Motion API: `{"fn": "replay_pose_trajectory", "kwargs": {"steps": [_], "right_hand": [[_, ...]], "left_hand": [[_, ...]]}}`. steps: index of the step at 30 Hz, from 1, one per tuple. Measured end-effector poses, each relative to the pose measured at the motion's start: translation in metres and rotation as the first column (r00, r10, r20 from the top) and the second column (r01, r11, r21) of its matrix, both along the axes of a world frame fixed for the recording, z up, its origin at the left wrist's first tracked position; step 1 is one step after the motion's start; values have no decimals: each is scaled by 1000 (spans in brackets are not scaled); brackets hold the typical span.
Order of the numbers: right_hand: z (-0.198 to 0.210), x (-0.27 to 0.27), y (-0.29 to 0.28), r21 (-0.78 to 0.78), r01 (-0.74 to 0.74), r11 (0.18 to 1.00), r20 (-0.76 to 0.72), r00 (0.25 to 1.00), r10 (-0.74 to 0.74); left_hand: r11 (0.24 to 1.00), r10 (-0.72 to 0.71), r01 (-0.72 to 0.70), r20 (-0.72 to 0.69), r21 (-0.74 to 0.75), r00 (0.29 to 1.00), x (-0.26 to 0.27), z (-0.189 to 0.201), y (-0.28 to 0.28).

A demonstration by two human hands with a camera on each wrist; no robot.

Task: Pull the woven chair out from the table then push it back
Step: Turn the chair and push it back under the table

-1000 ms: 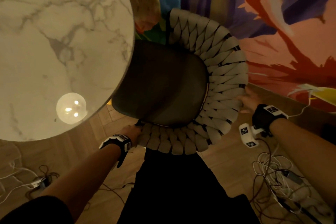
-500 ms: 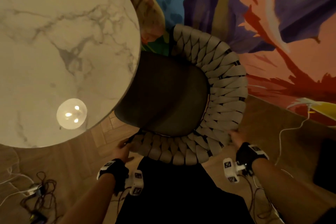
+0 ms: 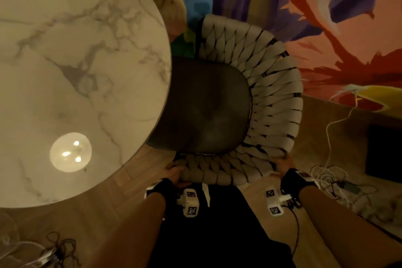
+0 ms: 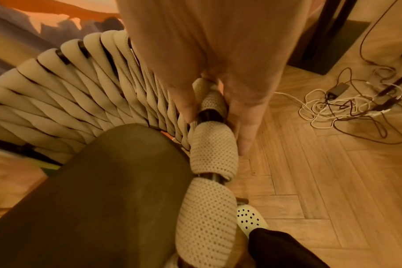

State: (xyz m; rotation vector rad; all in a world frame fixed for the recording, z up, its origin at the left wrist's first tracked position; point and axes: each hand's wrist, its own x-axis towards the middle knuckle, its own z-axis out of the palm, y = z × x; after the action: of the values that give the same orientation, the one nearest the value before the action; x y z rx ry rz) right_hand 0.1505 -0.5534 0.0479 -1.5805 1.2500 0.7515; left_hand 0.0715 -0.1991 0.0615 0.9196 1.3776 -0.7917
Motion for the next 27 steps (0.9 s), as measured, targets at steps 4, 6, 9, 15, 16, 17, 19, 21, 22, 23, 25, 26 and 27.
{"fn": "replay_pose_trajectory", "kwargs": {"steps": [4, 6, 9, 15, 16, 17, 19, 21, 22, 23, 25, 26, 27], "right_hand": [[21, -12, 34, -3, 38, 999, -1, 999, -38], [24, -21, 44, 5, 68, 998, -19, 998, -68], [30, -35, 59, 7, 106, 994, 7, 994, -106], [25, -41, 63, 20, 149, 989, 36, 988, -150], [26, -40, 64, 6, 147, 989, 34, 989, -147], [29, -40, 66, 3, 143, 990, 39, 989, -143], [33, -40, 66, 47, 124, 991, 64, 990, -127], [32, -44, 61, 128, 90, 988, 104, 989, -103], [32, -49, 58, 151, 77, 986, 120, 988, -95], [38, -54, 58, 162, 52, 985, 142, 987, -75], [46, -63, 57, 197, 13, 980, 171, 984, -47], [51, -68, 59, 210, -14, 978, 171, 985, -23], [55, -74, 59, 226, -33, 974, 169, 986, -6]], "left_hand": [[998, -64, 64, 19, 3, 998, -15, -27, 21], [999, -41, 40, 22, 35, 999, -23, -32, 33], [999, -29, 27, 51, 33, 998, -23, -16, 41], [999, -54, 54, 44, 5, 998, -27, -5, 40], [998, -59, 58, 48, 36, 997, -27, -6, 42], [997, -66, 62, 64, 52, 996, -28, -8, 43], [999, -43, 42, 87, 19, 995, -27, -8, 42], [999, -36, 36, 70, 1, 997, -25, 1, 37], [1000, -24, 24, 67, 10, 997, -26, 5, 35], [998, -42, 40, 69, 44, 997, -28, 6, 34], [991, -95, 85, 89, 106, 992, -28, 11, 34], [984, -117, 100, 109, 146, 987, -30, 14, 37], [975, -150, 125, 128, 185, 980, -33, 19, 39]]}}
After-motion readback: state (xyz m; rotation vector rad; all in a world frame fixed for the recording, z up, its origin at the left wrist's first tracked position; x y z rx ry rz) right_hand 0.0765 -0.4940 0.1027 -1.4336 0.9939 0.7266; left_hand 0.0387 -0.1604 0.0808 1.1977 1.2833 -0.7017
